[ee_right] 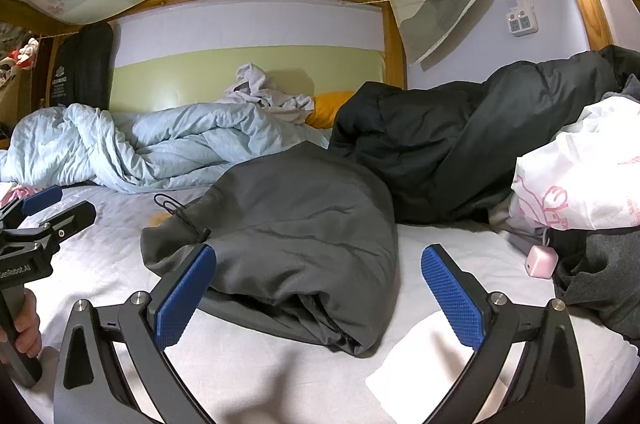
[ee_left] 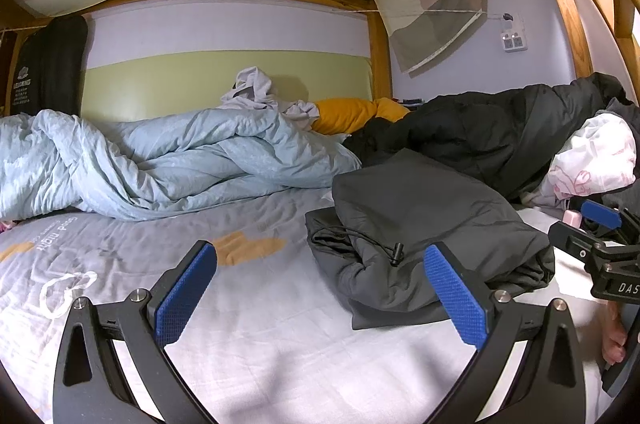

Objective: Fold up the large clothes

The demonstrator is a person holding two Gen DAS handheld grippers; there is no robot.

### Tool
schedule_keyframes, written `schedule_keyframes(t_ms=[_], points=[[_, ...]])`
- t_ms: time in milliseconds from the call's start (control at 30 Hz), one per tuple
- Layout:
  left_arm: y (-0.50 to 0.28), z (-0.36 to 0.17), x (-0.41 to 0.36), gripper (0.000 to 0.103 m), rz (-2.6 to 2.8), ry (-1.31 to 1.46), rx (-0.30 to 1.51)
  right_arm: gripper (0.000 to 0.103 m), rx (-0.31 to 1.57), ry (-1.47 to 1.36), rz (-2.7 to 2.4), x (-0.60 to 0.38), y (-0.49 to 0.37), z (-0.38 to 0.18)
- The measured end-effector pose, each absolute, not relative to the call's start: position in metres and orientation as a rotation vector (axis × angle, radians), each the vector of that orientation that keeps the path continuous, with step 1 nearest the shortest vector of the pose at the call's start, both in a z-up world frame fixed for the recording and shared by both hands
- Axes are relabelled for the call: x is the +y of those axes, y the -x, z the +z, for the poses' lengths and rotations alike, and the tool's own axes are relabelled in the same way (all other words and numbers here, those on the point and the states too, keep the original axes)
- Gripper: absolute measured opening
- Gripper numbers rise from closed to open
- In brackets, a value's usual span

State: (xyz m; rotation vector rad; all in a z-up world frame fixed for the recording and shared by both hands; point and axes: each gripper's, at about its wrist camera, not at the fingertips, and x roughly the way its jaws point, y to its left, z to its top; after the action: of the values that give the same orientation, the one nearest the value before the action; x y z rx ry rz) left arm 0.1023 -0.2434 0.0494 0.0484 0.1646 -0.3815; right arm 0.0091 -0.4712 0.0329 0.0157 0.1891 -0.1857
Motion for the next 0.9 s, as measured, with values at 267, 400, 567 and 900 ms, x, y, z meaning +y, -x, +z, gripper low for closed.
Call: schedule_keyframes(t_ms=[267, 400, 567, 900], points=[[-0.095, 0.051, -0.238, 0.103, -0.385, -0.059, 0.133, 0.103, 0.197, -0.009, -0.185, -0.471, -0.009, 0.032], [-0.094, 0.051, -0.236, 0.103, -0.386, -0.061, 0.127, 0.103, 0.200, -0.006, -0.183, -0.471, -0.010, 0.032], [-0.094, 0.051, -0.237, 0.103, -0.385, -0.062, 0.128, 0.103, 0.199, -0.006, -0.182, -0.471, -0.010, 0.032], [-0.092, 0.053, -0.237, 0.103, -0.389, -0.066, 0.125, 0.103, 0.198, -0.008, -0.182, -0.472, -0.010, 0.032]])
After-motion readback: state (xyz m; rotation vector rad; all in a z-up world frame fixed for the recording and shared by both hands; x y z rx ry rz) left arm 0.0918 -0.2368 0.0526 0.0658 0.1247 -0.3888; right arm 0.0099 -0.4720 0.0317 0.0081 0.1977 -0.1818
